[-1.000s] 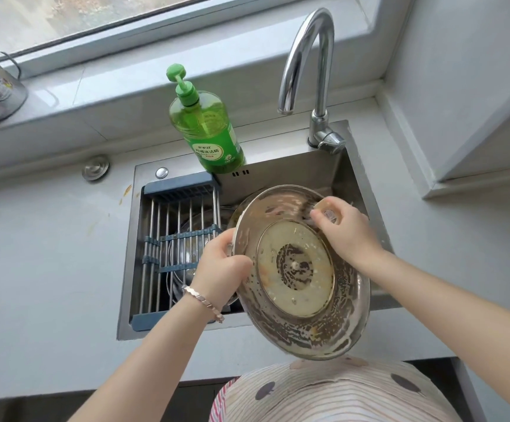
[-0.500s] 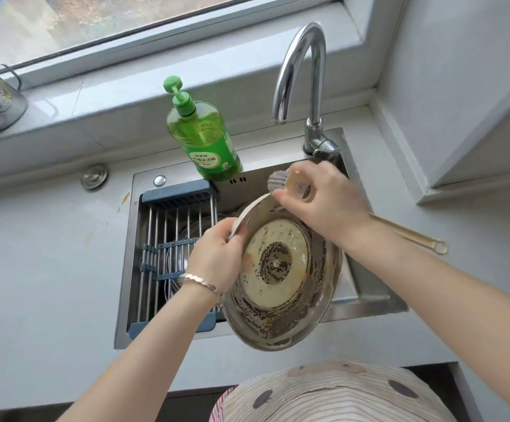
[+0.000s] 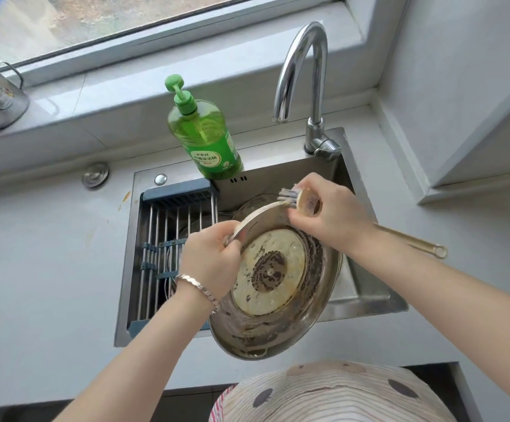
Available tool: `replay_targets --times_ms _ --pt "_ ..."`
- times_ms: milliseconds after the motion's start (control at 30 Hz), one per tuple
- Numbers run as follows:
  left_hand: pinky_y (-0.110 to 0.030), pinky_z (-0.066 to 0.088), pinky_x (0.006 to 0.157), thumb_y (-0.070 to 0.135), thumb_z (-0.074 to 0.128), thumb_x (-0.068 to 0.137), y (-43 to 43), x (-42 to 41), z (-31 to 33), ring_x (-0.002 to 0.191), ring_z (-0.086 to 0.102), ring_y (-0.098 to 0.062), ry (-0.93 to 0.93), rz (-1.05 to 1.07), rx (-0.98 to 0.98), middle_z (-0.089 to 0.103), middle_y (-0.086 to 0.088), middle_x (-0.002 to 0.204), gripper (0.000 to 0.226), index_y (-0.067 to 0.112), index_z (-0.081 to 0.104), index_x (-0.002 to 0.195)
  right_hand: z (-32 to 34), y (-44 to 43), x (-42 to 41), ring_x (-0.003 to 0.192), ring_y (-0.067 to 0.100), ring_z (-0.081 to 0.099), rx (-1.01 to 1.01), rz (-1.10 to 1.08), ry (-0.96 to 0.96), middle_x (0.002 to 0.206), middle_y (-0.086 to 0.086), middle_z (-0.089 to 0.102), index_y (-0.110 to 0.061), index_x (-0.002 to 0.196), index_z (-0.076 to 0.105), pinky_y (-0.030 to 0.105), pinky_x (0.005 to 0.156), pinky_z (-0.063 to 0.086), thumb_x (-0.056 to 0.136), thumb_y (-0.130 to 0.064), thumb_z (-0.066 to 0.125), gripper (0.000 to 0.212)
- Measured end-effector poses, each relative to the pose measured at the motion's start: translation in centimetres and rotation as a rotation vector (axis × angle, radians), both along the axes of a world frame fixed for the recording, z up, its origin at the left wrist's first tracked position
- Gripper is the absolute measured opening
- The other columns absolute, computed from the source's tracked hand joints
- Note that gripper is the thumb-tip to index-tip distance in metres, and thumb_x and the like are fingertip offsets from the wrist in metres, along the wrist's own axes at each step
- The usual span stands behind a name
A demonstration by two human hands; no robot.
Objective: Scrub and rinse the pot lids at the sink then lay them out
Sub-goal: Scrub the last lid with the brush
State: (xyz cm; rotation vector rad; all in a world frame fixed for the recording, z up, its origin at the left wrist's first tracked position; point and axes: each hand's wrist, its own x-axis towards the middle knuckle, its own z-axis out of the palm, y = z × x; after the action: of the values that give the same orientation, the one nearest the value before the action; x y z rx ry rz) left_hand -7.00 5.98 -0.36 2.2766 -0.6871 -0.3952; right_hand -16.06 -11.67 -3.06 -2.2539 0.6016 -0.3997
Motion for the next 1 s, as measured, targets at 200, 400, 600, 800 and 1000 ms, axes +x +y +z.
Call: replay_targets --times_ms 200,400,600,800,1000 --pt "-0.033 0.045 0.05 -0.001 0.056 0.082 -0.1 -0.2 0.3 0.052 0.05 -0.015 -0.024 0.024 -0.09 0.06 0.004 0.054 0.031 0.023 0.072 0.072 -1.2 -0.2 0.1 0.07 0.013 0.051 0.066 -0.108 0.02 0.077 -0.01 0.055 -0.02 0.1 0.059 0.027 0.059 0.041 0.079 -0.028 0.068 0.024" --pt "-0.016 0.048 0.05 -0.004 0.06 0.079 0.2 -0.3 0.3 0.057 0.058 0.001 -0.071 0.181 -0.338 0.064 0.023 0.06 0.037 0.033 0.066 0.075 -5.8 -1.9 -2.3 0.078 0.026 0.059 0.687 -0.455 0.08 0.082 0.011 0.065 -0.01 0.087 0.059 0.033 0.068 0.045 0.076 -0.017 0.07 0.017" --pt "-0.016 0.028 0.035 0.009 0.052 0.082 0.8 -0.6 -1.0 0.036 0.038 -0.009 -0.071 0.05 -0.166 0.05 0.008 0.045 0.024 0.032 0.058 0.081 -2.9 -2.4 -1.6 0.055 0.009 0.047 0.274 -0.548 -0.14 0.06 -0.007 0.052 -0.016 0.085 0.06 0.015 0.05 0.037 0.075 -0.008 0.064 0.014" --pt "-0.026 0.037 0.052 0.003 0.053 0.087 -2.1 -0.6 0.4 0.057 0.053 -0.023 -0.301 -0.107 0.107 0.064 -0.008 0.066 0.023 0.007 0.067 0.106 1.0 0.0 0.1 0.053 0.019 0.061 -0.417 0.036 -0.388 0.07 0.004 0.067 -0.008 0.086 0.069 0.019 0.051 0.049 0.068 -0.026 0.059 0.027" --pt "-0.018 0.03 0.042 0.007 0.054 0.079 -2.6 0.2 0.6 0.038 0.046 -0.023 -0.459 -0.078 0.01 0.053 -0.004 0.045 0.017 0.001 0.069 0.074 0.9 -1.4 -0.4 0.06 0.012 0.053 -0.041 -0.153 -0.135 0.068 -0.006 0.06 -0.017 0.095 0.067 0.021 0.057 0.044 0.073 -0.022 0.069 0.023"
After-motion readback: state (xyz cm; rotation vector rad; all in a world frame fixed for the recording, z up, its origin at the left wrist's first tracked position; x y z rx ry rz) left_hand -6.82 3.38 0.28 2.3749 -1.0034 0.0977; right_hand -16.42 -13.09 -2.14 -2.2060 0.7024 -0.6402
